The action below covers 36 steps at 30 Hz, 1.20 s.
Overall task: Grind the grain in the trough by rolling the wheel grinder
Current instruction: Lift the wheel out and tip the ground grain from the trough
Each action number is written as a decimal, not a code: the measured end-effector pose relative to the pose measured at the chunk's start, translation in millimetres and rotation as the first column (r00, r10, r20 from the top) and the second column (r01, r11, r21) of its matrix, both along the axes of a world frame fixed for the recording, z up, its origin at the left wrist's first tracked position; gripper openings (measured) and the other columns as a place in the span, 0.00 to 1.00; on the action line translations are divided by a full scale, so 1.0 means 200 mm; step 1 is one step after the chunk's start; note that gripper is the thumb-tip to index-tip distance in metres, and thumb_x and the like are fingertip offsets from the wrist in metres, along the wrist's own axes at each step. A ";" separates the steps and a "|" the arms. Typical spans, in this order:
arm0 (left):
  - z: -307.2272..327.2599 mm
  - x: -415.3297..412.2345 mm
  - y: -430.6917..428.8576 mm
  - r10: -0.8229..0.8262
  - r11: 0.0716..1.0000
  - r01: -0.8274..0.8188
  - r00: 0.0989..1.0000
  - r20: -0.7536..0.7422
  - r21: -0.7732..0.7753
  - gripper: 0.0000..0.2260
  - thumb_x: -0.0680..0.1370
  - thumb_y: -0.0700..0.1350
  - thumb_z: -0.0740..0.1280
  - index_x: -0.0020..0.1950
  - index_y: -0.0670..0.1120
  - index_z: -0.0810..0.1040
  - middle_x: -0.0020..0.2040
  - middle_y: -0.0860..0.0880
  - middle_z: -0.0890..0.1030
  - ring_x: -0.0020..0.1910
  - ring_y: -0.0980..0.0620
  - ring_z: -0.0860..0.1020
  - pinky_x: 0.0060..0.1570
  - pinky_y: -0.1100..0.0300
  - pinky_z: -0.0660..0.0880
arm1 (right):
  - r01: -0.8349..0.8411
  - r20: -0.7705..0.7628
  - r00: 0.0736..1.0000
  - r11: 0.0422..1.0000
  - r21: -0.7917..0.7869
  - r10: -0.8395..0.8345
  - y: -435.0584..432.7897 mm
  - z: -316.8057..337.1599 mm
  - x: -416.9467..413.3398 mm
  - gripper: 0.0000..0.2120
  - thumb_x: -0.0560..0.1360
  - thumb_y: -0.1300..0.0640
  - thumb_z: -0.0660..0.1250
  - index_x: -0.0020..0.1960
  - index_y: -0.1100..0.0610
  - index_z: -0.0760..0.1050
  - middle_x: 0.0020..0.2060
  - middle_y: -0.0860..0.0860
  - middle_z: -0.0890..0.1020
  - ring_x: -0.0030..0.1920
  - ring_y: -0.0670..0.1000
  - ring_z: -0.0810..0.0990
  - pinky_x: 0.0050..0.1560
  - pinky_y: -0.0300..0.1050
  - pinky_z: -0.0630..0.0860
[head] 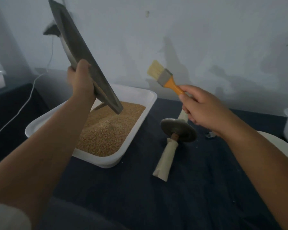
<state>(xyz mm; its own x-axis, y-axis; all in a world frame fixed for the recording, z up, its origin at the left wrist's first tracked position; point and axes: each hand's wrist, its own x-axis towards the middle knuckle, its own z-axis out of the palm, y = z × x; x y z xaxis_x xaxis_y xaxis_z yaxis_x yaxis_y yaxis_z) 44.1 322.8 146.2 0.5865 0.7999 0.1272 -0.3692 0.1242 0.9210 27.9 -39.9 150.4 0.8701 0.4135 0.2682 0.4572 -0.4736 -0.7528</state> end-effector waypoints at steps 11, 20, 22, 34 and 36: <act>0.01 0.06 0.04 0.098 0.855 -0.142 0.989 0.113 0.499 0.12 0.70 0.48 0.69 0.52 0.54 0.74 0.42 0.58 0.77 0.39 0.60 0.77 0.40 0.58 0.81 | 0.028 0.055 0.998 0.984 -0.174 -0.019 0.29 -0.03 0.15 0.07 0.86 0.50 0.58 0.60 0.49 0.73 0.44 0.50 0.81 0.40 0.49 0.78 0.37 0.49 0.71; 0.04 0.06 0.03 -0.061 0.846 -0.003 0.993 0.102 0.532 0.17 0.75 0.61 0.76 0.58 0.55 0.79 0.51 0.54 0.85 0.52 0.52 0.85 0.52 0.46 0.85 | -0.082 0.274 0.961 0.986 0.145 0.040 0.55 0.03 0.24 0.10 0.88 0.50 0.57 0.66 0.50 0.72 0.36 0.46 0.76 0.31 0.42 0.72 0.32 0.38 0.69; 0.03 0.06 0.00 -0.094 0.874 0.040 0.992 0.089 0.484 0.22 0.73 0.67 0.76 0.60 0.56 0.79 0.53 0.54 0.86 0.54 0.52 0.85 0.54 0.49 0.84 | -0.089 0.273 0.962 0.964 0.252 0.017 0.67 0.07 0.29 0.10 0.89 0.51 0.56 0.66 0.51 0.71 0.38 0.45 0.76 0.32 0.42 0.73 0.34 0.39 0.71; 0.01 0.07 -0.08 -0.213 0.912 0.188 0.977 0.028 0.364 0.29 0.70 0.72 0.75 0.65 0.58 0.78 0.56 0.55 0.86 0.55 0.51 0.86 0.54 0.48 0.84 | 0.022 0.381 0.899 0.891 0.453 -0.215 0.93 0.10 0.42 0.11 0.88 0.52 0.58 0.65 0.54 0.75 0.40 0.40 0.79 0.38 0.45 0.81 0.37 0.44 0.81; 0.02 0.08 -0.09 -0.230 0.921 0.207 0.973 0.034 0.330 0.31 0.70 0.73 0.75 0.65 0.56 0.78 0.56 0.53 0.86 0.55 0.49 0.86 0.54 0.46 0.84 | -0.032 0.453 0.866 0.878 0.478 -0.214 0.92 0.12 0.40 0.12 0.88 0.53 0.58 0.65 0.56 0.76 0.38 0.40 0.78 0.37 0.43 0.80 0.33 0.40 0.77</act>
